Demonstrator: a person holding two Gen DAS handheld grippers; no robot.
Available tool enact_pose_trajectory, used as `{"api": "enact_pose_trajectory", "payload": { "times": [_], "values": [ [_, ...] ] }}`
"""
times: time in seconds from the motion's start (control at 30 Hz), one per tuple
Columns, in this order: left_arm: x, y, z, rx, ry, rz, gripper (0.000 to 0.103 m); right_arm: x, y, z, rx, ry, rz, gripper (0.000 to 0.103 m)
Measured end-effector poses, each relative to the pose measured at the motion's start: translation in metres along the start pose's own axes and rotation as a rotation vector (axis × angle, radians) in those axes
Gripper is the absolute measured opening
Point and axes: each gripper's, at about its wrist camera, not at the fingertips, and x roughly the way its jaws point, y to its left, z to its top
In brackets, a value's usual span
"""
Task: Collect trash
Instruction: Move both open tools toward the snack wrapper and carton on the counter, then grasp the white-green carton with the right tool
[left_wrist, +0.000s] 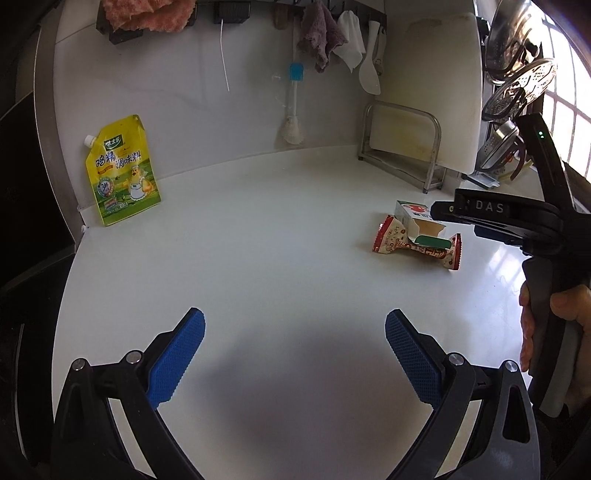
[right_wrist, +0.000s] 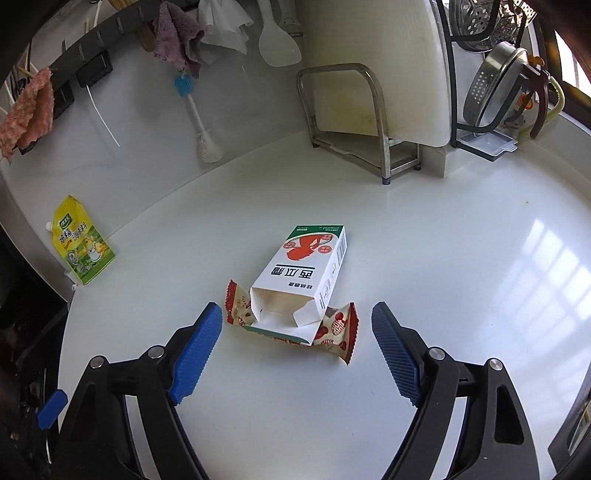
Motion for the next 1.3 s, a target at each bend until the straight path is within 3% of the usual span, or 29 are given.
{"api": "enact_pose_trajectory", "payload": {
  "times": [0.27,0.53,0.57,0.6,0.63,0.7,0.97,1.3],
  "values": [
    [-0.004,-0.004,0.000,0.022,-0.008,-0.017,0.096,0.043,0.011,0.017,0.020,0.044,-0.082,0.080],
    [-0.003,-0.003,0.000,0.021,0.003,-0.025,0.096,0.059,0.019,0.019,-0.008,0.070,-0.102,0.080],
    [-0.003,-0.003,-0.001,0.021,0.004,-0.025,0.096,0.059,0.020,0.019,-0.016,0.064,-0.109,0.079],
    [-0.003,-0.003,-0.001,0.023,0.003,-0.023,0.096,0.058,0.021,0.019,-0.023,0.062,-0.108,0.071],
    [-0.002,-0.003,-0.001,0.025,0.003,-0.022,0.096,0.058,0.020,0.019,-0.024,0.064,-0.107,0.061],
    [-0.003,-0.004,-0.002,0.028,0.002,-0.022,0.096,0.056,0.017,0.019,-0.016,0.067,-0.082,0.051],
    [-0.001,-0.005,0.000,0.007,0.023,-0.028,0.096,0.038,0.005,0.010,0.006,0.049,-0.014,0.050],
    [0.000,-0.037,0.010,-0.012,0.020,-0.053,0.096,-0.024,-0.033,-0.004,0.043,-0.046,0.029,0.050]
  ]
}}
